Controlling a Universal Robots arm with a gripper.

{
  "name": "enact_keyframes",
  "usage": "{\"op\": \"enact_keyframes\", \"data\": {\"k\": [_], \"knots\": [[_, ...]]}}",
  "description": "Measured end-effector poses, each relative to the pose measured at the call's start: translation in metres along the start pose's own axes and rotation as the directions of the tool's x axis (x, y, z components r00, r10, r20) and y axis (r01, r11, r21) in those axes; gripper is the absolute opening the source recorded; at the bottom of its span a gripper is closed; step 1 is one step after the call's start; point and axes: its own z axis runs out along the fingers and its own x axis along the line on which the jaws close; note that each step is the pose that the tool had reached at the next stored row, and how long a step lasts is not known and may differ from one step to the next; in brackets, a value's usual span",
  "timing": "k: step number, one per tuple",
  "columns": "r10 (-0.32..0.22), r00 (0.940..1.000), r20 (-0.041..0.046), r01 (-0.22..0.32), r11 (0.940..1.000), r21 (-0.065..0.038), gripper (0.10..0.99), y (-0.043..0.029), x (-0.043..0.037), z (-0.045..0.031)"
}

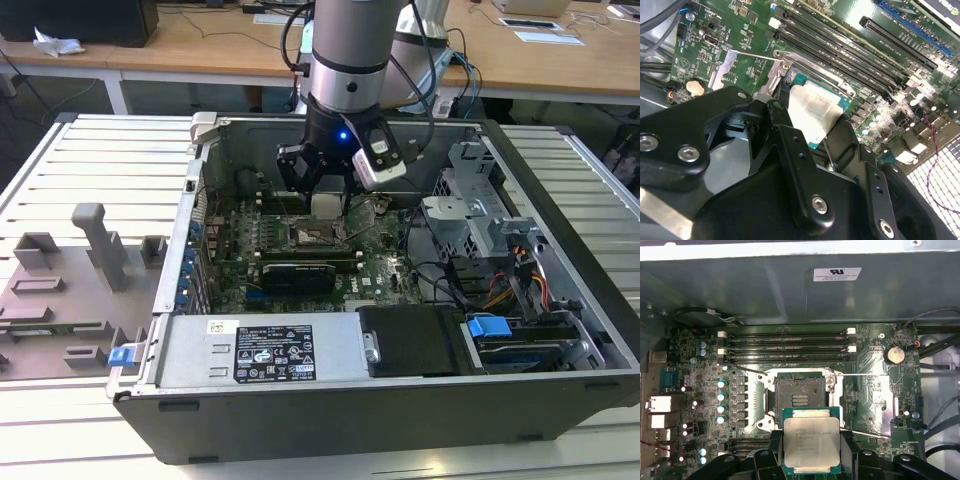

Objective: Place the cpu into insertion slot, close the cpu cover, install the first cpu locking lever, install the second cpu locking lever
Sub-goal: 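Place the cpu into insertion slot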

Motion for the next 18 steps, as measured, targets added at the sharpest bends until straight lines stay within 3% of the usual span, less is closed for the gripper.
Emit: {"op": "enact_keyframes", "data": {"k": [10,13,15,18], "knots": [[0.0,1.0,0.0,0.0,1.0,0.002,0.545,-0.0007,-0.0003,0.0174],[0.0,1.0,0.0004,0.0,0.9999,0.015,0.545,0.0051,-0.0005,0.0196],[0.0,1.0,0.0009,0.0,0.9994,0.035,0.545,0.0151,-0.0009,0.022],[0.0,1.0,0.0011,0.0,0.9991,0.042,0.545,0.022,-0.0008,0.0254]]}}
